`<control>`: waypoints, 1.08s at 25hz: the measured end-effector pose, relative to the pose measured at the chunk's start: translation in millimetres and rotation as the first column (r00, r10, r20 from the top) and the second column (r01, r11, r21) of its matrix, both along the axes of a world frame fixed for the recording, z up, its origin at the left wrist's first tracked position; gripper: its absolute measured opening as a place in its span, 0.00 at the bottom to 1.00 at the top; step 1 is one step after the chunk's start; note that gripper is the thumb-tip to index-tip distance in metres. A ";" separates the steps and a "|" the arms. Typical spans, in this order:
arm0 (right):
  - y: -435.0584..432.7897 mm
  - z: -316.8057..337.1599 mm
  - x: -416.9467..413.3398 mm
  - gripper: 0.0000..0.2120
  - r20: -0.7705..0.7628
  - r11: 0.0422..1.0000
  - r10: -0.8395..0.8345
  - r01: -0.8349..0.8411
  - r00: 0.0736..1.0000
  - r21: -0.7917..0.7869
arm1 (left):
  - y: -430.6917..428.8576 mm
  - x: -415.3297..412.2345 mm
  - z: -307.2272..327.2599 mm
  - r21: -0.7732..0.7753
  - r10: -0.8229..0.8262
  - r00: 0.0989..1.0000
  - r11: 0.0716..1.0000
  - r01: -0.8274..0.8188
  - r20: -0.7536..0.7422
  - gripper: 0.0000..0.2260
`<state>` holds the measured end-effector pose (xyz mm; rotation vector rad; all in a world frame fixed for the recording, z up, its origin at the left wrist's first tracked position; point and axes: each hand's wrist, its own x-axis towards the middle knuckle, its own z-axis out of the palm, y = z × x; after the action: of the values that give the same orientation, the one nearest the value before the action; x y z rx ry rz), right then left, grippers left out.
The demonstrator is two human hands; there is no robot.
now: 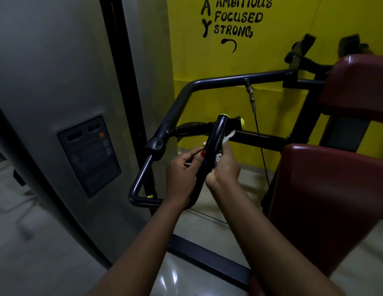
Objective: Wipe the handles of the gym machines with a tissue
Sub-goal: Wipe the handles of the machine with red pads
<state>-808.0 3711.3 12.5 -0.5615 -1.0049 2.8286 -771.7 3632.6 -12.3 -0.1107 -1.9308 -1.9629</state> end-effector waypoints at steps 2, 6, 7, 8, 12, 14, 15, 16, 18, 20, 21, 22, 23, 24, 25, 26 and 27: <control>4.3 -0.3 -1.2 0.12 -0.060 0.987 0.153 -0.155 0.986 -0.035 | -0.8 -1.2 -0.3 -0.016 0.026 1.000 1.000 -0.026 -0.007 0.08; 14.1 14.1 -25.1 0.12 -0.128 0.995 0.078 -0.085 0.989 -0.047 | -1.1 -1.0 -1.5 -0.056 0.072 0.997 0.996 -0.071 0.018 0.08; 12.0 12.7 -24.8 0.12 -0.148 1.000 -0.014 0.016 0.989 0.007 | -0.9 -0.4 -1.1 -0.049 0.073 0.997 0.996 -0.072 0.030 0.07; 7.8 8.1 -18.7 0.13 -0.196 0.991 -0.089 0.107 0.977 0.085 | -0.7 0.2 -1.1 -0.045 0.072 0.997 0.997 -0.070 0.035 0.06; -12.5 -38.1 32.8 0.15 -0.366 0.866 -0.173 0.318 0.914 0.385 | -1.0 -0.6 -3.9 0.012 0.034 0.997 0.999 -0.035 0.069 0.10; -14.6 -49.4 43.3 0.16 -0.402 0.829 -0.169 0.351 0.900 0.435 | -1.2 -0.4 -4.6 0.066 0.001 0.995 0.998 -0.007 0.095 0.11; -12.1 -46.7 39.9 0.15 -0.410 0.824 -0.170 0.357 0.896 0.439 | -1.0 0.1 -3.9 0.079 -0.006 0.994 0.997 -0.002 0.105 0.10; -7.6 -41.0 31.1 0.14 -0.414 0.817 -0.168 0.361 0.895 0.449 | -1.0 0.9 -2.3 0.079 -0.003 0.994 0.997 -0.006 0.113 0.09; 4.5 -21.3 6.4 0.14 -0.383 0.793 -0.163 0.351 0.909 0.498 | -0.7 2.9 1.4 0.074 0.011 0.991 0.997 -0.021 0.133 0.07; 13.8 -5.9 -13.3 0.14 -0.342 0.815 -0.146 0.309 0.928 0.490 | -0.1 3.8 2.7 0.081 0.010 0.989 0.996 -0.022 0.146 0.07; 14.1 -3.6 -14.2 0.14 -0.314 0.837 -0.139 0.281 0.939 0.469 | -0.4 4.1 2.5 0.085 0.014 0.989 0.996 -0.026 0.147 0.07; 11.1 -6.9 -10.0 0.13 -0.267 0.861 -0.129 0.242 0.955 0.447 | -0.9 3.8 1.6 0.083 0.022 0.990 0.996 -0.034 0.139 0.07; 5.7 -14.4 -1.2 0.11 -0.208 0.896 -0.102 0.180 0.973 0.405 | -1.7 3.6 1.0 0.079 0.033 0.991 0.996 -0.043 0.126 0.07; -1.6 -22.0 11.2 0.10 -0.140 0.942 -0.049 0.092 0.989 0.322 | -2.8 1.8 -0.7 0.072 0.050 0.992 0.996 -0.058 0.112 0.08; -8.5 -27.1 24.3 0.12 -0.076 0.981 0.031 -0.016 0.997 0.195 | -3.9 -0.3 -3.1 0.059 0.077 0.992 0.995 -0.084 0.104 0.10; -13.0 -28.8 33.3 0.15 -0.019 0.992 0.113 -0.112 0.993 0.065 | -4.7 -2.2 -4.6 0.038 0.111 0.989 0.993 -0.116 0.098 0.13; -15.4 -27.7 36.2 0.17 0.020 0.980 0.197 -0.196 0.980 -0.043 | -5.4 -3.6 -5.8 0.006 0.151 0.984 0.988 -0.152 0.099 0.16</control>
<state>-771.8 3695.9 -15.2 -0.5284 -1.0642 3.0273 -775.3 3627.2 -18.1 0.1353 -1.9251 -1.9132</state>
